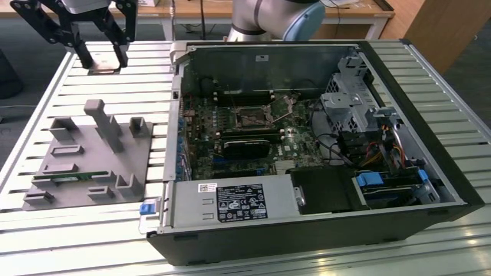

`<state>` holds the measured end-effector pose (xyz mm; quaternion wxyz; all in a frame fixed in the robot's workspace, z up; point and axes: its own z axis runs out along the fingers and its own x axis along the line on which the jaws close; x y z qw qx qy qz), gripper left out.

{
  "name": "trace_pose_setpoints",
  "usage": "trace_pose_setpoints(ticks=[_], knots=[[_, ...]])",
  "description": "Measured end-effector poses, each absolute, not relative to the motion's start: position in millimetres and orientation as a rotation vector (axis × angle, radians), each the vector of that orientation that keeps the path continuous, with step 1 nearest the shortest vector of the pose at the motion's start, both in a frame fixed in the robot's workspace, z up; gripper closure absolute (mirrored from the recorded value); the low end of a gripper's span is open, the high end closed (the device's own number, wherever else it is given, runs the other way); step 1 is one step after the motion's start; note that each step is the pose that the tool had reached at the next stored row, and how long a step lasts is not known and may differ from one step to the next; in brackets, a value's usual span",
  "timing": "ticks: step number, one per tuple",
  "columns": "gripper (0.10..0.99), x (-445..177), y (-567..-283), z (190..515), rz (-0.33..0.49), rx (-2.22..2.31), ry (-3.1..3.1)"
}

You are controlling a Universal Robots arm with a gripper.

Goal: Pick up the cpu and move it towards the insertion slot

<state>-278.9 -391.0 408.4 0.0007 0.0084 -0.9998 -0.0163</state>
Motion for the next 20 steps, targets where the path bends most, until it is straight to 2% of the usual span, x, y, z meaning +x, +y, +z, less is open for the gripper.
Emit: trace_pose_setpoints(ticks=[20], knots=[[0.545,-237.8,-389.1,408.3,-0.051,0.027,-3.14]])
